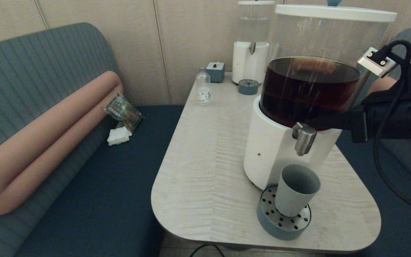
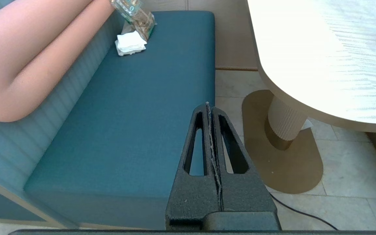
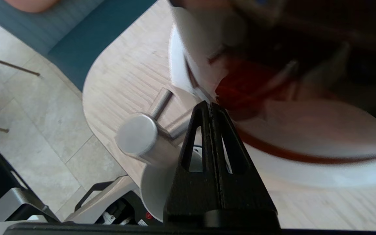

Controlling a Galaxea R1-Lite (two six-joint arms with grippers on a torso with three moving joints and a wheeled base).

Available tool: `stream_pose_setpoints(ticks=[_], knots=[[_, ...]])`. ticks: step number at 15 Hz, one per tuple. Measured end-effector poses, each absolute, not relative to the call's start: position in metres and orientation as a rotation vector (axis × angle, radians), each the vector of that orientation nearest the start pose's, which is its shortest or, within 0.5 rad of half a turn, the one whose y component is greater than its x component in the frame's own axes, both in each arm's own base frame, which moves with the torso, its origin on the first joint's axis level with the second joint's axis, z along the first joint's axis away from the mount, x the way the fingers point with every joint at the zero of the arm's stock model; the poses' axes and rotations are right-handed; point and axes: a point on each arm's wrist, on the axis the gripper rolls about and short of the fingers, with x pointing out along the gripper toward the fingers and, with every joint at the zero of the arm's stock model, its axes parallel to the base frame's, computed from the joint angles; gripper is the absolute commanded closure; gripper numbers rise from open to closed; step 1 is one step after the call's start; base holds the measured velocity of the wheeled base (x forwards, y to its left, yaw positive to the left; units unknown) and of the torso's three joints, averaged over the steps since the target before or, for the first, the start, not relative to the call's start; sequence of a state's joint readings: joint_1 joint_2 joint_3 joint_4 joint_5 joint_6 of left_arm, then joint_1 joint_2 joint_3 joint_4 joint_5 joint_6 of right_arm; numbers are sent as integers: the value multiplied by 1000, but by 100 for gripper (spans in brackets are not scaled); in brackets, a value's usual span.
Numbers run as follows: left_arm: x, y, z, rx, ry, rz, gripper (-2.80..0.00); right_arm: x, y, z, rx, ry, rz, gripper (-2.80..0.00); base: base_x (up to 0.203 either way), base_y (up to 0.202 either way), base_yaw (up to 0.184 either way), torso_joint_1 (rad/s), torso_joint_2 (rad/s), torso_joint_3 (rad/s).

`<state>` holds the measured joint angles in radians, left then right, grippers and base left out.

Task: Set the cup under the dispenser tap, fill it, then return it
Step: Turn on the faucet

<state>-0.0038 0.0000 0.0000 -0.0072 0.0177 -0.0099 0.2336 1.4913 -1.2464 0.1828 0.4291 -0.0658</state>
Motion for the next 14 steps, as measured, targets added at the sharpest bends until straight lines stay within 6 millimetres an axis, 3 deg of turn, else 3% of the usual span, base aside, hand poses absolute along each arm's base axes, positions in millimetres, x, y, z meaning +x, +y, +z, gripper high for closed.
stream_pose_setpoints(ticks=[8, 14], knots=[[-23, 0, 76, -11, -7, 14, 0, 232, 58, 290, -18, 396, 640, 0, 0, 0, 0, 0, 0, 0], [-23, 0, 76, -11, -7, 14, 0, 238, 60, 291, -19, 375, 644, 0, 0, 0, 0, 0, 0, 0]])
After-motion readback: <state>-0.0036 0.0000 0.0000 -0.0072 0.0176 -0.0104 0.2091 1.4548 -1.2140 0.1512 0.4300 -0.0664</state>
